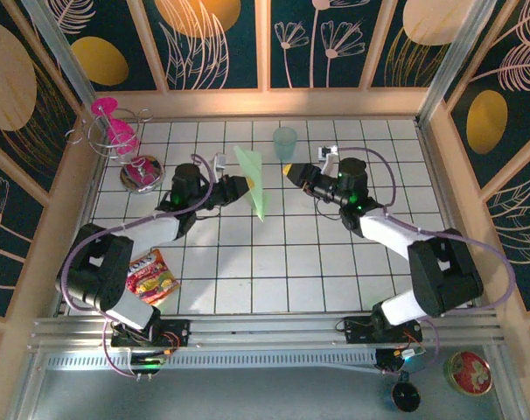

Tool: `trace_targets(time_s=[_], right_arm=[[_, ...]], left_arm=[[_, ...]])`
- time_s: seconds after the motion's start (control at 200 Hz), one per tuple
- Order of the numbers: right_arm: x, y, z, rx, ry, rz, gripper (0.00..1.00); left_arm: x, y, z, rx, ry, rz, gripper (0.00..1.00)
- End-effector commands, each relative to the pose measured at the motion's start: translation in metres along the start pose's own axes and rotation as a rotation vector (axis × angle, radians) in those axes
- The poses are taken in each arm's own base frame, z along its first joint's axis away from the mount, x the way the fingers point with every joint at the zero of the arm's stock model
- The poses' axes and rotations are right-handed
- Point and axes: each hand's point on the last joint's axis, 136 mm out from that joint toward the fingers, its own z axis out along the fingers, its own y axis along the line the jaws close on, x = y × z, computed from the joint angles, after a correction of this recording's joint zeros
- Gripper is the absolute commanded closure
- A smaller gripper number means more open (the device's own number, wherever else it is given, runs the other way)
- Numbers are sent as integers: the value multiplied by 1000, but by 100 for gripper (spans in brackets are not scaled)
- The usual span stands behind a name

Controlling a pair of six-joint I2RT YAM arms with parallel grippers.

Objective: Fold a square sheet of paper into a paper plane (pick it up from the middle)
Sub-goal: Turn over the paper at the center of the table.

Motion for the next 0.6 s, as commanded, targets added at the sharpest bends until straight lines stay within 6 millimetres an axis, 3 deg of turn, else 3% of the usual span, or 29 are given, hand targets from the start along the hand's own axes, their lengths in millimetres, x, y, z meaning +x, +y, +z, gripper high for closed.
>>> trace_targets(time_s=[0.0,0.11,0.13,0.245,0.41,0.556,0.596], right_arm=[[-14,-26,-15,214,-62,-110,52],[-20,-35,-27,307,-102,-148,50],[-21,-37,-29,322,-109,-152,50],[-24,-44,-39,377,-141,-164,48],[-20,-56,-48,434,-159,-149,48],[-15,-74,-57,516,-158,-129,48],[-14,-78,-60,536,-151,-133,48]], left_arm=[[-4,33,-12,-282,22,110,90],[-10,57,-25,-497,42,171,90],[-19,53,-25,-521,31,199,90],[-25,68,-35,-739,55,308,90],[-30,86,-42,-1013,99,451,91],[-38,85,-45,-1184,86,572,93],[-33,97,-42,-1242,115,600,93]])
